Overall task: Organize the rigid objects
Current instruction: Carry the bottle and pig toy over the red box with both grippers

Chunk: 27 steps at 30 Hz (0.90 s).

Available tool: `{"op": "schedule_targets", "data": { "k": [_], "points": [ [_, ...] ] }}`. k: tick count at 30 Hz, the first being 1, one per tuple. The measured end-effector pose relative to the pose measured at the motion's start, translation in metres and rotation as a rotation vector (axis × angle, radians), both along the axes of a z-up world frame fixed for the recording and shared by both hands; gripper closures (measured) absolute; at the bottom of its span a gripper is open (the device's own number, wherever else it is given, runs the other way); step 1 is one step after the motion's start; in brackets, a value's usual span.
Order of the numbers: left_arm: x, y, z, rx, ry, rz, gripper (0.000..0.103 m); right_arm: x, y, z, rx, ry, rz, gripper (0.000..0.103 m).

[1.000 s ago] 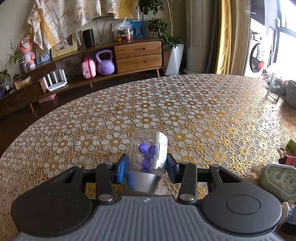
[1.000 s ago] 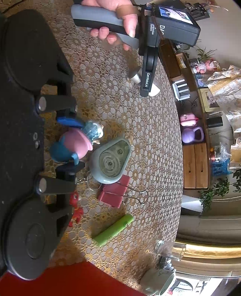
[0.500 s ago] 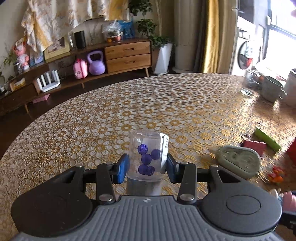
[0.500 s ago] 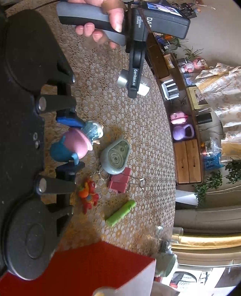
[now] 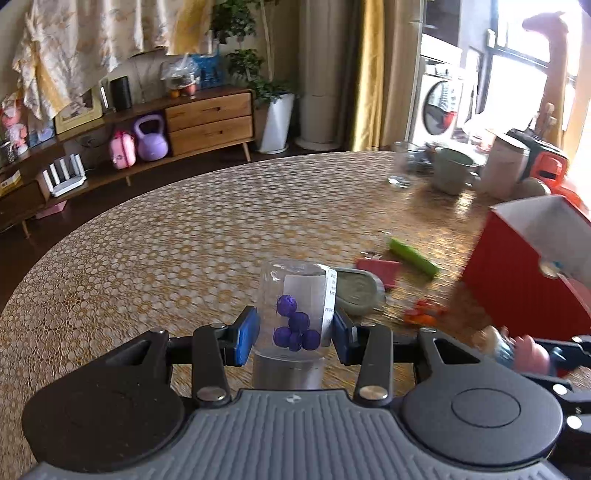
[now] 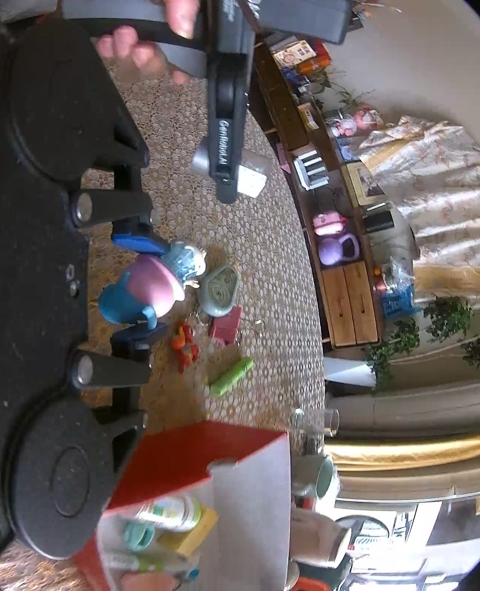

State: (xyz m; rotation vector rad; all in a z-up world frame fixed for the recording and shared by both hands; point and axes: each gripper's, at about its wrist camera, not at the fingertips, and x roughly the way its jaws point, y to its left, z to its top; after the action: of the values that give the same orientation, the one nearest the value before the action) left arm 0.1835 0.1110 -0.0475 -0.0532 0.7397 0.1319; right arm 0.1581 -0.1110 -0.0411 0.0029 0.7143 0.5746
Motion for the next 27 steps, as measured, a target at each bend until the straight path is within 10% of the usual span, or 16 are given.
{"op": "schedule_targets", "data": {
  "k": [27],
  "points": [
    [0.001,-0.178,0.063,0.029,0.000,-0.302,0.061,0.015,-0.145,0.033,0.020,-0.094,-0.201,0.065]
  ]
}}
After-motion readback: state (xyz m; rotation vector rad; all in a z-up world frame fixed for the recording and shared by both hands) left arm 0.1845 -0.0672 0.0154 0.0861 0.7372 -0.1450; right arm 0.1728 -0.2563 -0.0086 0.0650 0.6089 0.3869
